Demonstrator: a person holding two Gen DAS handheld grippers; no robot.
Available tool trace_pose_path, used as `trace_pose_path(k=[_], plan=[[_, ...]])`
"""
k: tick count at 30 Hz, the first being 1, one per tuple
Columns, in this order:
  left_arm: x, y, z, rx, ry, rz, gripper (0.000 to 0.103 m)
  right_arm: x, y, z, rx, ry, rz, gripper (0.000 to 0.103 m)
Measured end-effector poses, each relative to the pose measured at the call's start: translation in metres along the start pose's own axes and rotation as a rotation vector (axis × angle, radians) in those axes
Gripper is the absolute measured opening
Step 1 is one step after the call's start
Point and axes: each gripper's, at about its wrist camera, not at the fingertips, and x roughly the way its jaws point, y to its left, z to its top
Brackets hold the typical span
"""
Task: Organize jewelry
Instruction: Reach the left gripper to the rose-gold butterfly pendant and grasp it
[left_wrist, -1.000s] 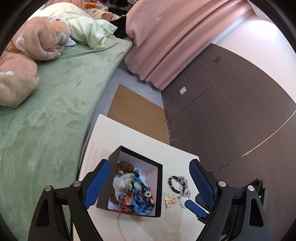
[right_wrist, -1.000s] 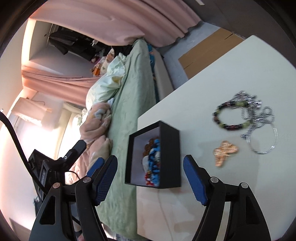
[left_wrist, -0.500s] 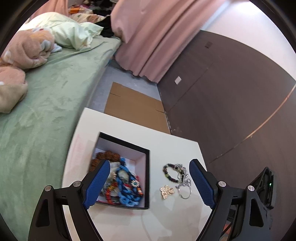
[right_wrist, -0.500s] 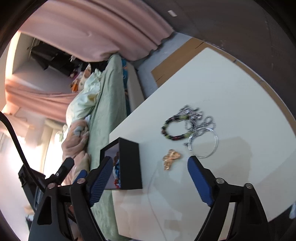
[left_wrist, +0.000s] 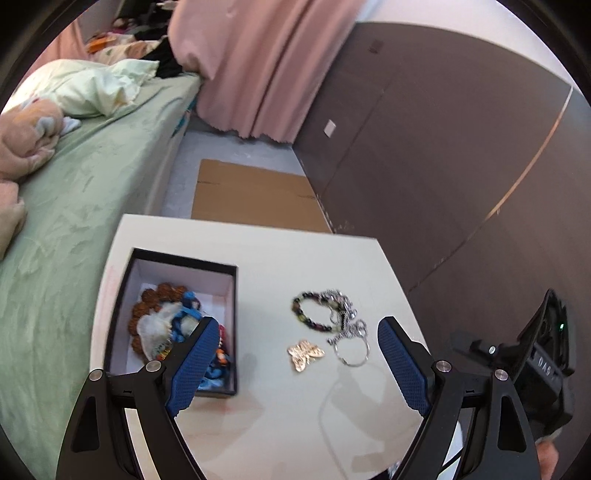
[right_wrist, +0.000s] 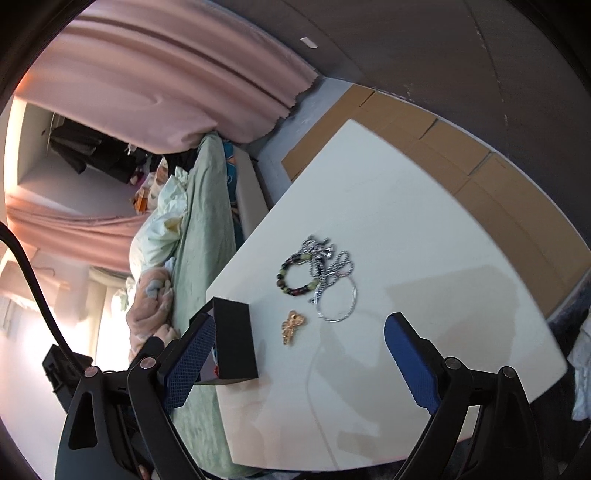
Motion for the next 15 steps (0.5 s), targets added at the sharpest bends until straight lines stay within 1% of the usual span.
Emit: trace_pose_path(k=[1, 4, 6, 8, 13, 15], plan=[[0.002, -0.003, -0.001, 0.008, 0.012, -0.006, 0.087, -0.002, -0.003, 0.000, 0.005, -0.002, -0.001, 0.093], [0.010, -0.014, -0.006, 0.040, 0.052, -0.009, 0.079, -0.012, -0.010, 0.002, 0.014, -0.015, -0.013, 0.093], [0.017, -0.020, -0.008, 0.058, 0.089, 0.001, 0.067, -0.016, -0.016, 0.003, 0.023, -0.017, -0.021, 0.093], [0.028, -0.028, -0.010, 0.086, 0.127, 0.017, 0.062, -0.019, -0.022, 0.004, 0.035, -0.016, -0.030, 0.093], [0.053, -0.042, -0.012, 0.177, 0.216, 0.060, 0.061, -0.025, -0.033, 0.007, 0.055, -0.013, -0.042, 0.093], [0.061, -0.046, -0.015, 0.194, 0.242, 0.068, 0.060, -0.027, -0.037, 0.008, 0.063, -0.011, -0.050, 0.093]])
